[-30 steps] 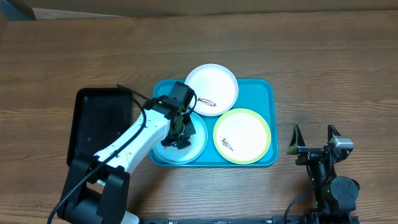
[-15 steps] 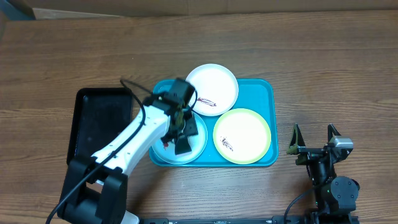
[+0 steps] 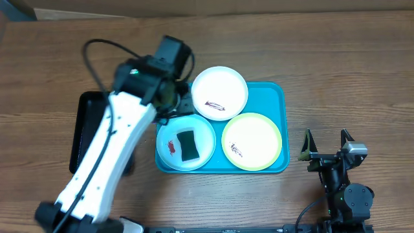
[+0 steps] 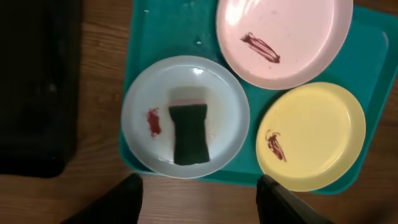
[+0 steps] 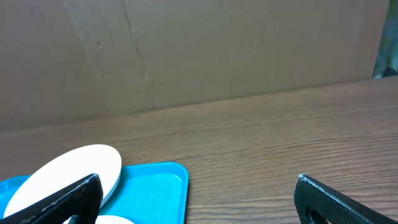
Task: Clean dirty plates on tray and stack at the side
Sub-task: 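Reach the right gripper to the rim of the front-left plate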
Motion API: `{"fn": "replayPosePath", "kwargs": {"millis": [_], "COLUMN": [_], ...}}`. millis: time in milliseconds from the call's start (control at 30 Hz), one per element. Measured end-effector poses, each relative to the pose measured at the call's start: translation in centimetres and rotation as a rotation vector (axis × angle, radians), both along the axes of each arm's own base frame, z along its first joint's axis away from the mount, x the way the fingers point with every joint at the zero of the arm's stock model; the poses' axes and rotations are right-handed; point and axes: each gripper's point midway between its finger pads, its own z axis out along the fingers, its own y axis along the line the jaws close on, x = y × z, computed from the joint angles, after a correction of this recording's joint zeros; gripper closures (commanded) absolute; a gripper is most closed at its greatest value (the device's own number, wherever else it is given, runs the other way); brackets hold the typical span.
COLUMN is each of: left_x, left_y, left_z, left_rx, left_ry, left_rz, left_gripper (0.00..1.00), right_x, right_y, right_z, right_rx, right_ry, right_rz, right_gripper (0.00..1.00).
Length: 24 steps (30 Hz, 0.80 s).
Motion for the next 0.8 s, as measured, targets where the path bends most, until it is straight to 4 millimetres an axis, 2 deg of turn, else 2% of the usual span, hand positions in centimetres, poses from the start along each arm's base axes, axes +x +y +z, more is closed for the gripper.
{"fn": "replayPosePath", "kwargs": {"millis": [33,133,267,333,400,433,500,600,667,767,800], "left_x": [-0.4,-1.7,-3.9,-5.0,-5.3,-5.3,-5.4,-5.6,-5.9,-6.2,-6.3], "left_y": [1.1,3.9,7.0,8.0,8.2,8.3,8.5,8.6,8.7,8.8,8.8], "left_z": [0.7,2.7,4.2,4.3,4.2,4.1,3.4,1.3,-0.3,-1.9,-2.2], "left_rx": [0.009,0.021,0.045,0.062,0.071,0.076,0.089,0.108,0.118,0.126,0.128], "left_ry": [-0.015,-0.055,-0.056,-0.034,-0.023,-0.020,-0.004,0.044,0.084,0.119,0.126], "left_rz": [0.017,0.088,0.153,0.171,0.171,0.168,0.169,0.179,0.187,0.199,0.201], "left_gripper": [0.00,0.00,0.00,0.00,0.00,0.00,0.00,0.00,0.00,0.00,0.00], "right_x": [0.0,0.0,0.0,0.0,-0.3,-0.5,-1.3,-2.9,-4.0,-6.4,-6.7], "right_y": [0.0,0.0,0.0,0.4,1.6,2.8,5.4,8.4,9.5,10.4,10.5], "right_z": [0.0,0.0,0.1,1.3,3.3,4.0,4.2,4.5,6.3,10.5,11.1], "right_rx": [0.000,0.000,0.002,0.030,0.107,0.168,0.289,0.476,0.547,0.546,0.542], "right_ry": [0.000,0.000,-0.003,-0.053,-0.125,-0.144,-0.114,-0.036,-0.065,-0.209,-0.222], "right_rz": [0.000,0.000,0.000,0.021,0.100,0.174,0.337,0.541,0.638,0.769,0.783], "right_gripper": [0.00,0.00,0.00,0.00,0.00,0.00,0.00,0.00,0.00,0.00,0.00]}}
